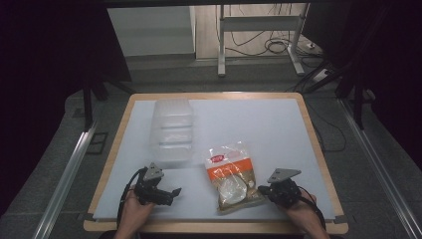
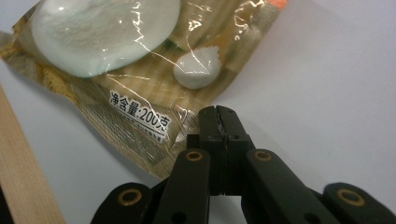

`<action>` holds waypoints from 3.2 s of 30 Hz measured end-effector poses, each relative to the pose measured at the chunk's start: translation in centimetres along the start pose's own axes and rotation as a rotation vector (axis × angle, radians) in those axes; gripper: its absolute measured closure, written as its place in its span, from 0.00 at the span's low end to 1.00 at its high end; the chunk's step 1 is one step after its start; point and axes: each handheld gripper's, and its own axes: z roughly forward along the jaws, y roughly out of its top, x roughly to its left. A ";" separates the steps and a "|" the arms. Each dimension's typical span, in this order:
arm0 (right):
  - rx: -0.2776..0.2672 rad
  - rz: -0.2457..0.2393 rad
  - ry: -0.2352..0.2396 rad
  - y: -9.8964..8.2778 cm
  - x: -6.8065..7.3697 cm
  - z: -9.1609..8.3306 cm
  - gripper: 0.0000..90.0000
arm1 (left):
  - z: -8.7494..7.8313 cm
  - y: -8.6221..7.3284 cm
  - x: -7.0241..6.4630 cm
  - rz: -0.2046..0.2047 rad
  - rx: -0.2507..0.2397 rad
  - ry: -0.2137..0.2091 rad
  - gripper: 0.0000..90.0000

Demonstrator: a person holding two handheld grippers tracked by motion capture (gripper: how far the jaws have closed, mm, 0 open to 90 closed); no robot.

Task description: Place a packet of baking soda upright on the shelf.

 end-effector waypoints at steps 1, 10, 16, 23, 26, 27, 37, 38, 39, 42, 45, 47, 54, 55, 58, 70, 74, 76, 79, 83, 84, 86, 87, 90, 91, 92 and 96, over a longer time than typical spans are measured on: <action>0.000 -0.005 0.004 0.0 0.1 0.0 0.99 | 0.0 0.0 0.0 0.000 0.000 0.000 0.00; 0.004 -0.041 0.048 0.0 0.9 0.1 0.99 | 0.0 0.0 0.0 0.001 0.001 0.001 0.00; 0.007 -0.068 0.094 0.1 1.6 0.2 0.99 | 0.0 0.0 0.0 0.004 0.002 0.003 0.00; 0.005 -0.094 0.157 0.3 2.2 0.5 0.99 | 0.0 0.0 -0.1 0.005 0.003 0.005 0.00; 0.006 -0.099 0.167 0.4 2.7 0.7 0.99 | 0.0 0.1 -0.1 0.007 0.004 0.006 0.00; 0.006 -0.102 0.171 0.5 2.8 0.7 0.99 | 0.0 0.1 -0.1 0.007 0.004 0.006 0.00; 0.000 -0.091 0.213 1.2 3.9 1.7 0.99 | 0.1 0.2 -0.2 0.013 0.003 0.007 0.00; -0.001 -0.094 0.223 1.5 4.2 2.0 0.99 | 0.1 0.2 -0.2 0.013 0.003 0.007 0.00; -0.001 -0.094 0.223 1.5 4.2 2.0 0.99 | 0.1 0.2 -0.2 0.013 0.004 0.007 0.00; -0.003 -0.091 0.231 1.9 4.7 2.4 0.99 | 0.1 0.2 -0.2 0.013 0.004 0.009 0.00; -0.001 -0.086 0.228 2.3 5.2 2.8 0.99 | 0.1 0.2 -0.2 0.013 0.005 0.010 0.00; -0.003 -0.092 0.227 2.6 5.6 3.1 0.99 | 0.1 0.2 -0.2 0.013 0.005 0.011 0.00; 0.000 -0.095 0.239 3.7 6.6 4.2 0.99 | 0.1 0.2 -0.2 0.015 0.006 0.014 0.00; 0.002 -0.096 0.238 3.9 6.8 4.3 0.99 | 0.1 0.2 -0.2 0.016 0.006 0.014 0.00; 0.000 -0.108 0.239 4.6 7.4 4.8 0.99 | 0.2 0.2 -0.2 0.015 0.006 0.014 0.00; 0.013 -0.140 0.270 6.4 9.4 6.6 0.99 | 0.0 0.2 -0.2 0.026 0.007 0.011 0.00; 0.024 -0.159 0.263 6.4 9.6 6.4 0.98 | 0.0 0.2 -0.2 0.027 0.004 0.010 0.00; 0.036 -0.153 0.275 6.4 9.4 6.2 0.96 | 0.0 0.1 -0.2 0.025 0.002 0.009 0.00; 0.053 -0.130 0.287 6.2 9.0 5.8 0.96 | 0.0 0.1 -0.2 0.022 0.001 0.010 0.00; 0.024 -0.115 0.270 6.0 8.1 4.4 0.95 | 0.0 0.1 -0.2 0.024 0.005 0.010 0.00; 0.011 -0.115 0.264 6.1 7.8 4.1 0.95 | 0.0 0.1 -0.2 0.024 0.005 0.011 0.00; -0.010 -0.104 0.249 6.2 7.2 3.4 0.94 | 0.1 0.1 -0.2 0.024 0.007 0.011 0.00; -0.018 -0.096 0.238 6.2 6.9 3.1 0.94 | 0.0 0.1 -0.2 0.023 0.007 0.011 0.00; -0.028 -0.091 0.204 6.3 6.0 2.6 0.93 | 0.1 0.1 -0.2 0.020 0.006 0.011 0.00; -0.030 -0.088 0.195 6.3 5.8 2.4 0.92 | 0.1 0.1 -0.1 0.020 0.007 0.011 0.00; -0.031 -0.086 0.171 6.3 5.5 2.2 0.90 | 0.1 0.1 -0.1 0.019 0.007 0.011 0.00; -0.056 -0.064 0.138 6.4 4.5 1.2 0.84 | 0.1 0.1 -0.1 0.021 0.010 0.011 0.00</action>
